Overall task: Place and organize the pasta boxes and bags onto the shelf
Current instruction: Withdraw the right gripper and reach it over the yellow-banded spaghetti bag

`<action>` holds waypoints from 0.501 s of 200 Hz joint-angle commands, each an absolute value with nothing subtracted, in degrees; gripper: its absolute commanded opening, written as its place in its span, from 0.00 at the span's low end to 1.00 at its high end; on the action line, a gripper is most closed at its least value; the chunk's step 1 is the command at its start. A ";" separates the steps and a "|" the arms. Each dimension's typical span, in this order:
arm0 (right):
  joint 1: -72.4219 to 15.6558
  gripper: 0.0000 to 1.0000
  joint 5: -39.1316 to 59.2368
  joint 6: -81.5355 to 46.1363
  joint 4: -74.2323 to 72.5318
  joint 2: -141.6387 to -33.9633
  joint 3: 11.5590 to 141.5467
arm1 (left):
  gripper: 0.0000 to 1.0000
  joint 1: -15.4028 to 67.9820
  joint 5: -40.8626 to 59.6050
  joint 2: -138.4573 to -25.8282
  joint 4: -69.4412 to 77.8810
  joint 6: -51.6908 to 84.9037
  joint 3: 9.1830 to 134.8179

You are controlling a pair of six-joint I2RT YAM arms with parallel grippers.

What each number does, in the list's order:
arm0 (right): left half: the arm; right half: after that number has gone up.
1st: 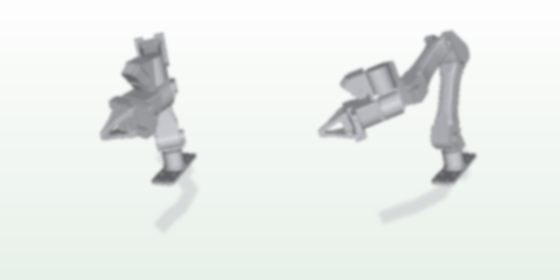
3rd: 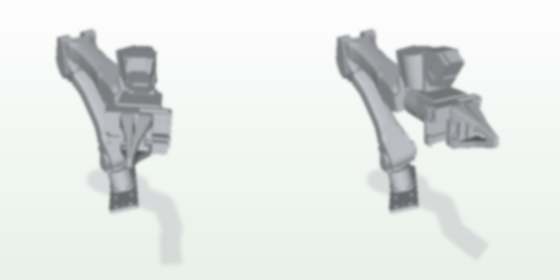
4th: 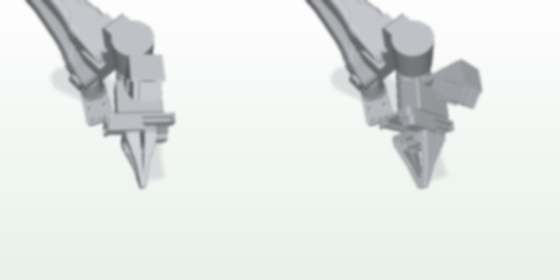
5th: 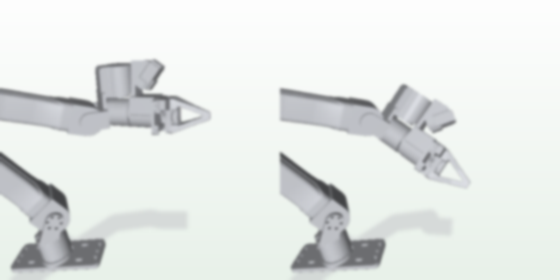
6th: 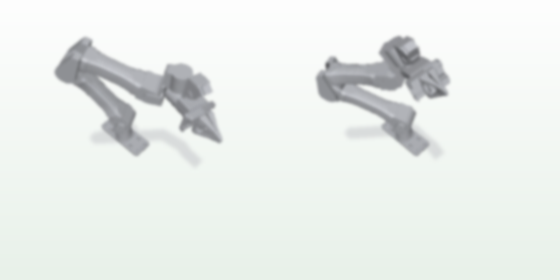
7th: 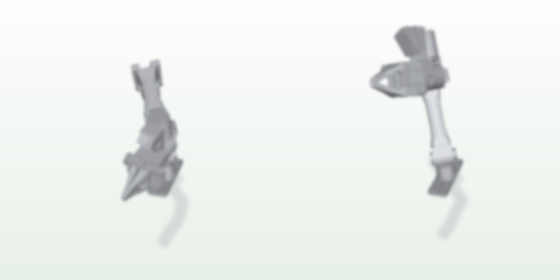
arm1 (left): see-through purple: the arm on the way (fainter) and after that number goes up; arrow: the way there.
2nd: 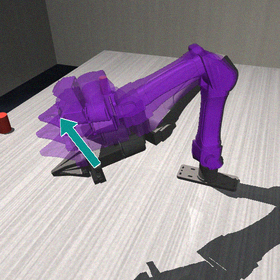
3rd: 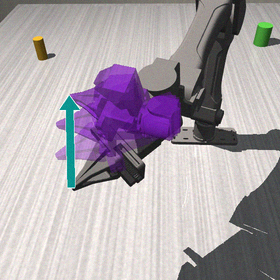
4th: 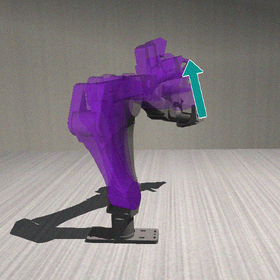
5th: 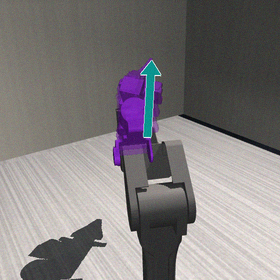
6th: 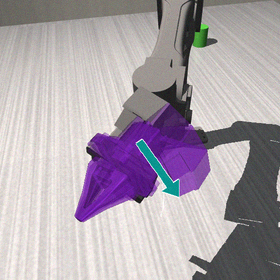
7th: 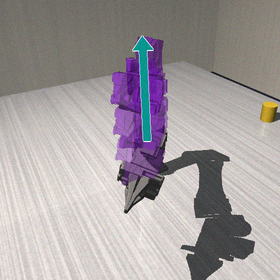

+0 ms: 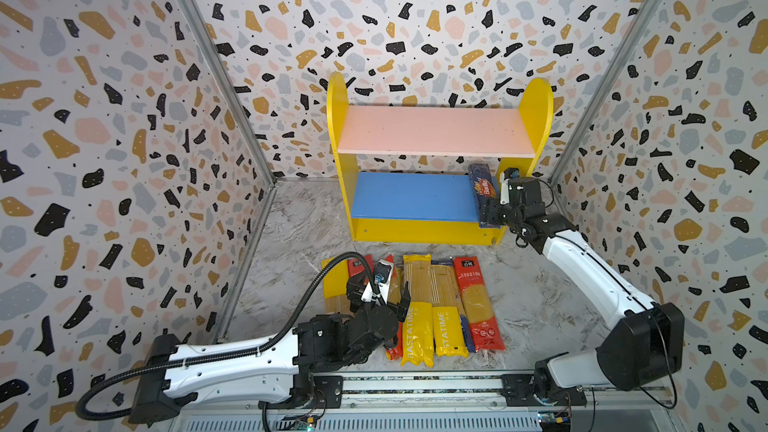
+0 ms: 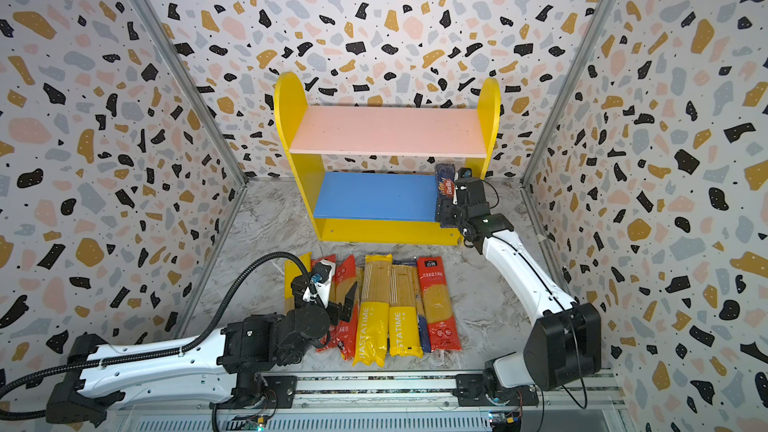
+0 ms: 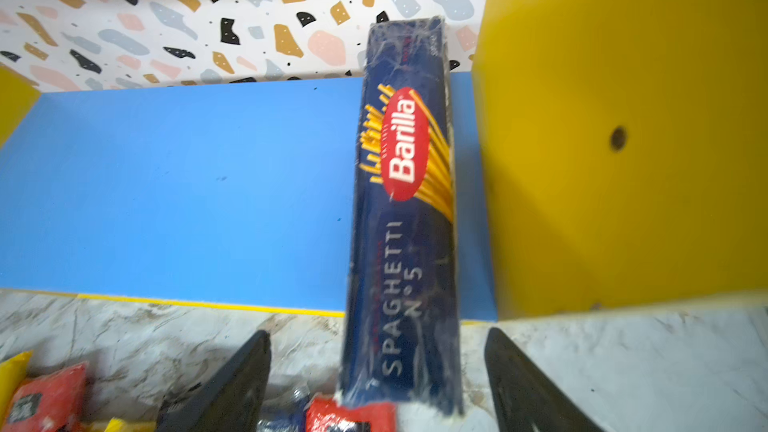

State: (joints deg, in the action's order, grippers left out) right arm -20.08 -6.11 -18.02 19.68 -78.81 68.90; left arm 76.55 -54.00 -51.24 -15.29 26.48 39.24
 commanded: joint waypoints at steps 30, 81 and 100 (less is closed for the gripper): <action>-34.38 0.82 -8.94 -27.24 27.04 -67.62 59.00 | 1.00 76.24 -53.22 -46.39 -18.24 33.48 35.32; -53.01 0.83 -12.17 -39.64 28.44 -63.19 50.21 | 1.00 76.21 -54.36 -40.41 -24.25 37.52 33.23; -58.93 0.83 -12.55 -44.03 27.16 -63.15 48.39 | 1.00 76.27 -54.87 -38.10 -26.36 38.59 32.96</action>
State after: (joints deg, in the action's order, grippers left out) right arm -53.52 -10.28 -35.79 26.57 -64.75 49.82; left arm 76.55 -53.08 -40.84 -22.87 35.83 33.67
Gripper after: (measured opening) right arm 0.828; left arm 0.999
